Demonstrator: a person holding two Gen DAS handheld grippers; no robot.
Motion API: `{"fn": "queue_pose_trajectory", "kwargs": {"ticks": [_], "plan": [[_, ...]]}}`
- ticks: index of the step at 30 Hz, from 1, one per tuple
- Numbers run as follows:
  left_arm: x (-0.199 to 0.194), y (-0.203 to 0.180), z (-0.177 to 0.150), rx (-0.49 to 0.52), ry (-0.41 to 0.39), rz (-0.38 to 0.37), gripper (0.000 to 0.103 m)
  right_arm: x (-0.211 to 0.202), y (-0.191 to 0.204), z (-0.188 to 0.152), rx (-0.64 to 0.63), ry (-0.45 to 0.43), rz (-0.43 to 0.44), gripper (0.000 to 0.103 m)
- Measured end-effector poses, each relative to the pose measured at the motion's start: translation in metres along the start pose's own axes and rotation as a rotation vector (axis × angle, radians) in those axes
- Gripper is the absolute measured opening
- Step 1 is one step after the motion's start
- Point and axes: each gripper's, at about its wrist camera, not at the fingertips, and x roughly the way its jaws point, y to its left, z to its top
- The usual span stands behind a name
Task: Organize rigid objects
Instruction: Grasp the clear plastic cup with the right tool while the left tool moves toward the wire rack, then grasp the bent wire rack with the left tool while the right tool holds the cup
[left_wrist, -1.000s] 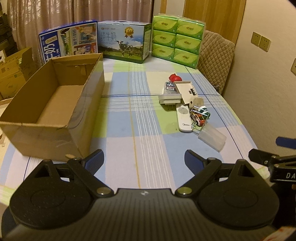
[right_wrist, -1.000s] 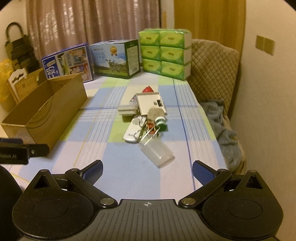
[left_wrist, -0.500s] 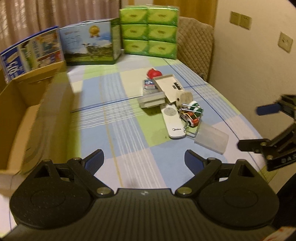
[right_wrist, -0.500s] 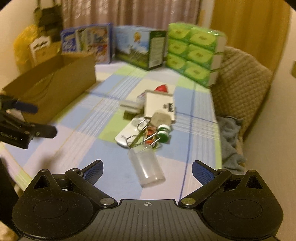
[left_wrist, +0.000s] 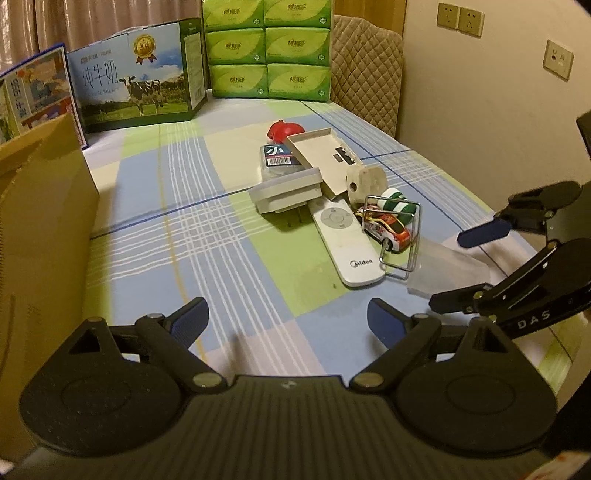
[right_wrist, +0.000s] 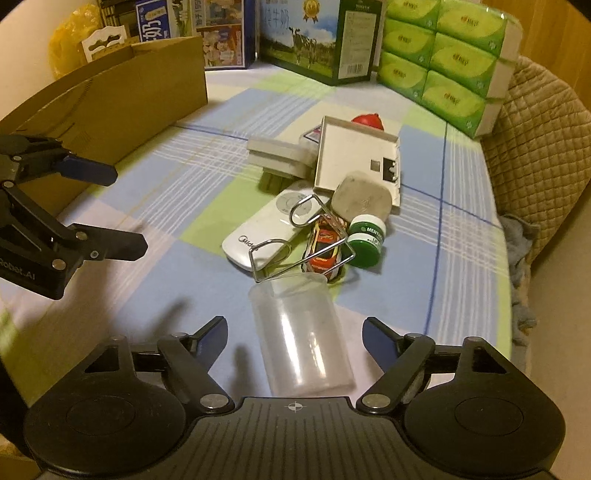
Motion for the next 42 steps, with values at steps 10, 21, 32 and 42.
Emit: {"fn": "queue_pose_trajectory", "kwargs": {"ticks": [10, 21, 32, 42], "plan": [[0.01, 0.013, 0.001, -0.091, -0.006, -0.043, 0.091, 0.016, -0.007, -0.006, 0.035, 0.006, 0.021, 0.068], [0.01, 0.014, 0.0, -0.102, -0.003, -0.048, 0.09, 0.012, -0.002, -0.006, 0.006, 0.008, 0.028, 0.05], [0.012, 0.009, 0.0, -0.091, -0.029, -0.062, 0.09, -0.005, 0.007, -0.008, 0.025, -0.033, 0.041, 0.049], [0.012, 0.004, 0.001, -0.084, -0.052, -0.087, 0.087, -0.023, -0.008, -0.013, 0.124, -0.077, -0.022, 0.049]]}}
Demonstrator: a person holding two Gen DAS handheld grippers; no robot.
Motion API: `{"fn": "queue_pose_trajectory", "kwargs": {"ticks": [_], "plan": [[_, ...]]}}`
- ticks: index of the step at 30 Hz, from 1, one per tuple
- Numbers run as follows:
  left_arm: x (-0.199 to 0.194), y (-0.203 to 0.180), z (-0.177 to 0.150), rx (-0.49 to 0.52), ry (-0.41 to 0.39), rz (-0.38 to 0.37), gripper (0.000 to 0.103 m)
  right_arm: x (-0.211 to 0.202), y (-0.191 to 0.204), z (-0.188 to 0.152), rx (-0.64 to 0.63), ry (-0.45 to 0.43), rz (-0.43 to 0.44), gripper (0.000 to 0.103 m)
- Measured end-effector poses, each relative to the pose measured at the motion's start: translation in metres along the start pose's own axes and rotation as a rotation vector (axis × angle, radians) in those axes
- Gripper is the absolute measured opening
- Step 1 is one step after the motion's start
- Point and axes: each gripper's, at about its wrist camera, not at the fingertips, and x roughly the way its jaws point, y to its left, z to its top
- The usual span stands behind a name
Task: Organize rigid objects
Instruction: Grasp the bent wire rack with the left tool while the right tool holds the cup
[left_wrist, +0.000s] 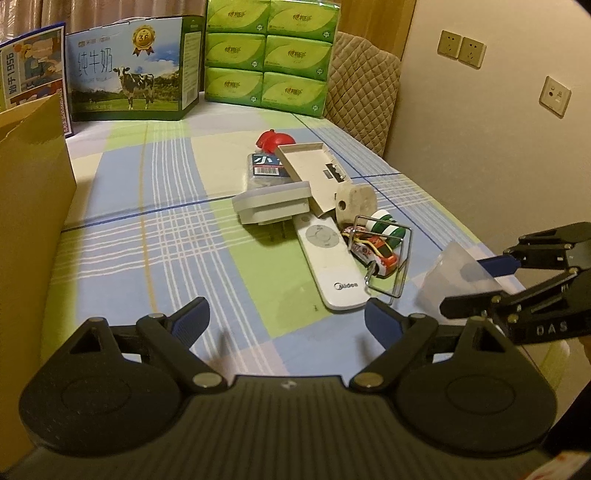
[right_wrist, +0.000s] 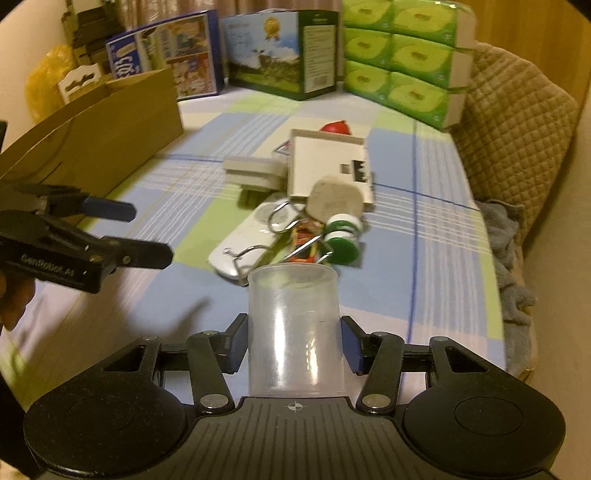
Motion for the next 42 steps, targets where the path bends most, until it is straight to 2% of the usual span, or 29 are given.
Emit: {"fn": "queue_pose_trajectory", "kwargs": {"ticks": [11, 19, 24, 29, 33, 42], "plan": [[0.012, -0.026, 0.002, 0.065, -0.024, -0.058, 0.079, 0.0, -0.023, 0.005, 0.054, -0.011, -0.059, 0.049], [0.032, -0.055, 0.01, 0.169, -0.044, -0.119, 0.058, -0.001, -0.037, 0.012, 0.094, -0.034, -0.083, 0.049], [0.045, -0.065, 0.011, 0.221, -0.039, -0.127, 0.046, 0.0, -0.043, 0.016, 0.116, -0.046, -0.091, 0.049], [0.055, -0.072, 0.014, 0.264, -0.038, -0.127, 0.042, 0.002, -0.047, 0.017, 0.126, -0.044, -0.102, 0.049], [0.061, -0.076, 0.013, 0.29, -0.02, -0.118, 0.029, 0.003, -0.047, 0.017, 0.128, -0.04, -0.102, 0.049], [0.057, -0.077, 0.013, 0.281, -0.004, -0.119, 0.026, 0.004, -0.045, 0.019, 0.141, -0.041, -0.101, 0.049]]}}
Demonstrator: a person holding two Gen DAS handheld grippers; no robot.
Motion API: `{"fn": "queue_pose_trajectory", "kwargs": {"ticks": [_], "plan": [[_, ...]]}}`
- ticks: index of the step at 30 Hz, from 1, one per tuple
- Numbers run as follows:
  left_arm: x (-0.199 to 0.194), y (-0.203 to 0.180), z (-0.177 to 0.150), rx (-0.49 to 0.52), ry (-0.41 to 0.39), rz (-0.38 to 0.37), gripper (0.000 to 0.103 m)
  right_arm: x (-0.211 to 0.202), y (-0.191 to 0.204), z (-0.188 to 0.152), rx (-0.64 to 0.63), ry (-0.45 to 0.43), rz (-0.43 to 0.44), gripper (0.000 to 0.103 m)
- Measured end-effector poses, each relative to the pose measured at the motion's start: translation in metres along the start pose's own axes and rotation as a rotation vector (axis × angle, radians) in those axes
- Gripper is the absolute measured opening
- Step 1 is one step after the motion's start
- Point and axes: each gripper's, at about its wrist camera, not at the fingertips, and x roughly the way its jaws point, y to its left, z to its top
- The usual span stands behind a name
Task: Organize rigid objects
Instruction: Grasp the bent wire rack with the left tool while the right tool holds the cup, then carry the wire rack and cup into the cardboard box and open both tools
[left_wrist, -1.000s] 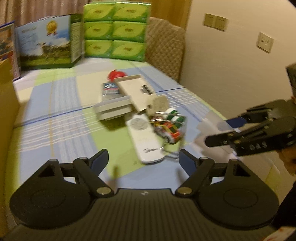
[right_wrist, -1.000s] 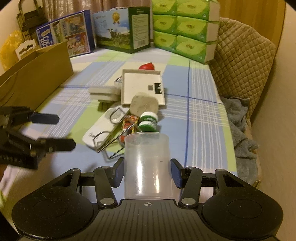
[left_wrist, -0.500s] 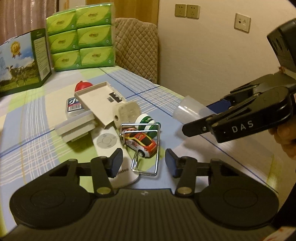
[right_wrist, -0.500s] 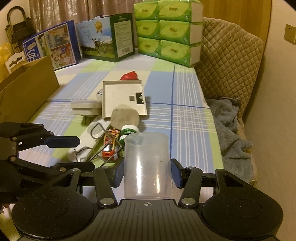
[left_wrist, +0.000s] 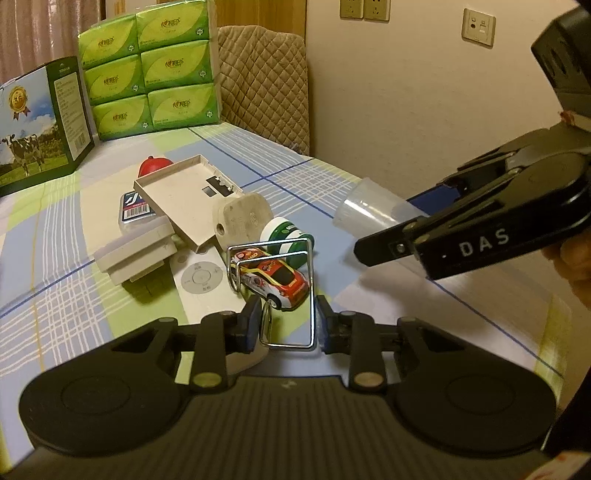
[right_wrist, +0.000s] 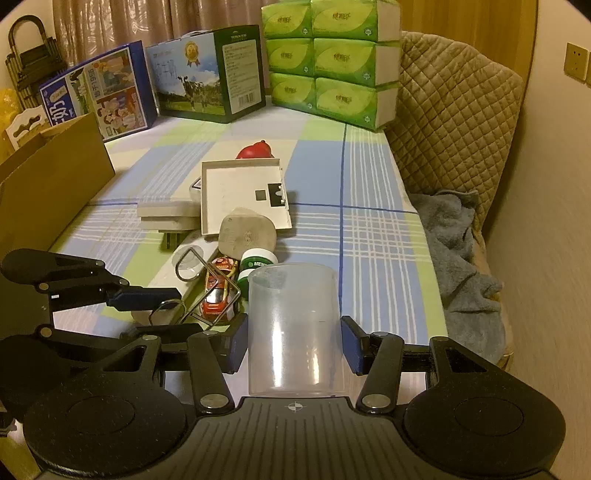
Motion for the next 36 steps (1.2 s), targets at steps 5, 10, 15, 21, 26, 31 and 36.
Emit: {"fn": "queue_pose_trajectory", "kwargs": {"ticks": [5, 10, 15, 21, 26, 31, 36], "plan": [[-0.012, -0.001, 0.002, -0.006, 0.016, 0.017, 0.025, -0.002, 0.0, -0.001, 0.021, 0.001, 0.014, 0.049], [-0.029, 0.0, 0.004, -0.016, -0.002, 0.028, 0.025, 0.0, 0.001, -0.003, 0.031, 0.015, 0.015, 0.049], [-0.046, 0.003, 0.001, -0.046, 0.004, 0.031, 0.025, -0.001, 0.002, -0.005, 0.045, 0.018, 0.028, 0.049], [-0.066, 0.013, -0.008, -0.087, 0.019, 0.065, 0.025, -0.003, 0.013, -0.005, 0.036, 0.02, 0.055, 0.049], [-0.095, 0.025, -0.004, -0.106, 0.009, 0.101, 0.025, -0.009, 0.033, 0.002, 0.023, 0.004, 0.078, 0.049], [-0.141, 0.047, 0.012, -0.133, -0.036, 0.158, 0.025, -0.03, 0.068, 0.023, -0.019, -0.032, 0.121, 0.049], [-0.191, 0.081, 0.022, -0.168, -0.074, 0.227, 0.025, -0.053, 0.114, 0.062, -0.084, -0.095, 0.176, 0.049]]}}
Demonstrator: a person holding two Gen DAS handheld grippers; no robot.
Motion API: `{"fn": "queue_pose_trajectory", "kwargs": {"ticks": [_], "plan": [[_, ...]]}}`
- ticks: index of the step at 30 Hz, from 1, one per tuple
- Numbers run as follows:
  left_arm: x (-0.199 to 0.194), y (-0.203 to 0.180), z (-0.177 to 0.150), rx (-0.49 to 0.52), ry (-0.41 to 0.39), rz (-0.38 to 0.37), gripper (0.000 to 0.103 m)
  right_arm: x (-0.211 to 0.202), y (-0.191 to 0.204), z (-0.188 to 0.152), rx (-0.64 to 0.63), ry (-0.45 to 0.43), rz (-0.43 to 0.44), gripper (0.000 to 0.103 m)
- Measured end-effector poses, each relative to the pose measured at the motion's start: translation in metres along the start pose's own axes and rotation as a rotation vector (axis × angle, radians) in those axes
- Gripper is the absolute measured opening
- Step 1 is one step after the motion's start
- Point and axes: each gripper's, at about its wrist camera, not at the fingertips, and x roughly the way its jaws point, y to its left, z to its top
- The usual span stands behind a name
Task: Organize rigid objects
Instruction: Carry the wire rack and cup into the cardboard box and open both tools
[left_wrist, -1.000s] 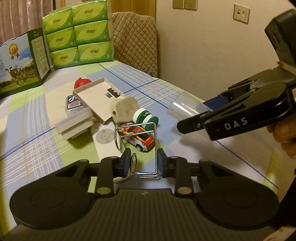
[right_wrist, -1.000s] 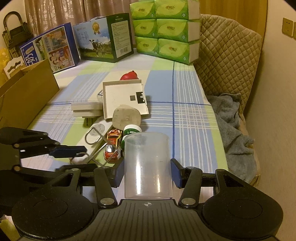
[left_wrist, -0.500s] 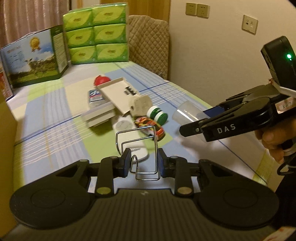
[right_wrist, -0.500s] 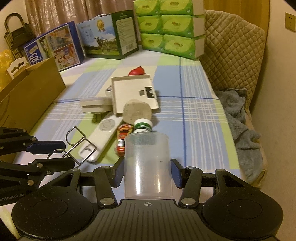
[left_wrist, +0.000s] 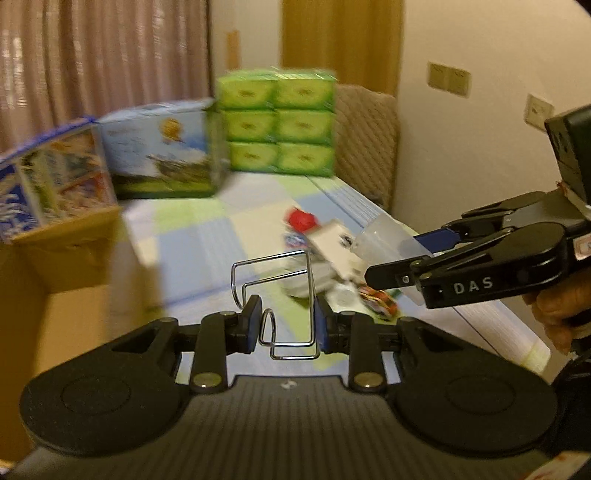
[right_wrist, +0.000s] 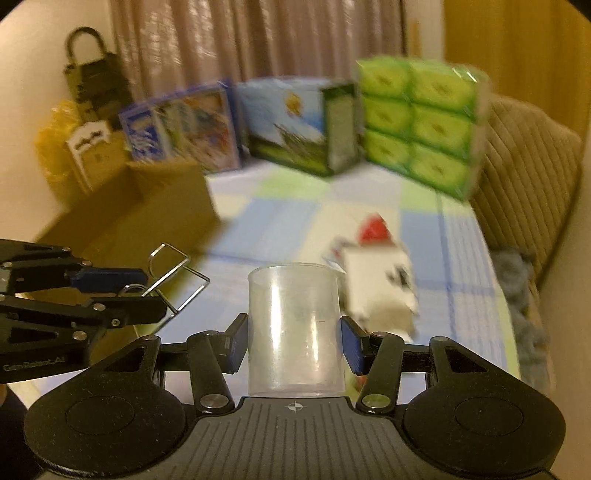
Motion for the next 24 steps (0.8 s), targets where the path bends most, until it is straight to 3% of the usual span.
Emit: {"fn": "queue_pose_trajectory", "kwargs": {"ticks": [6, 14, 20, 24], "plan": [[-0.042, 0.071, 0.002, -0.034, 0.006, 0.125, 0.025, 0.012, 0.067, 0.043, -0.074, -0.031, 0.108, 0.049], [-0.072, 0.159, -0.022, -0.078, 0.059, 0.278, 0.025, 0.063, 0.153, 0.075, -0.093, 0.002, 0.246, 0.049], [-0.077, 0.197, -0.04, -0.118, 0.081, 0.303, 0.025, 0.1, 0.2, 0.083, -0.125, 0.039, 0.28, 0.049], [-0.069, 0.207, -0.046, -0.133, 0.09, 0.281, 0.026, 0.118, 0.216, 0.084, -0.133, 0.055, 0.281, 0.049]]}}
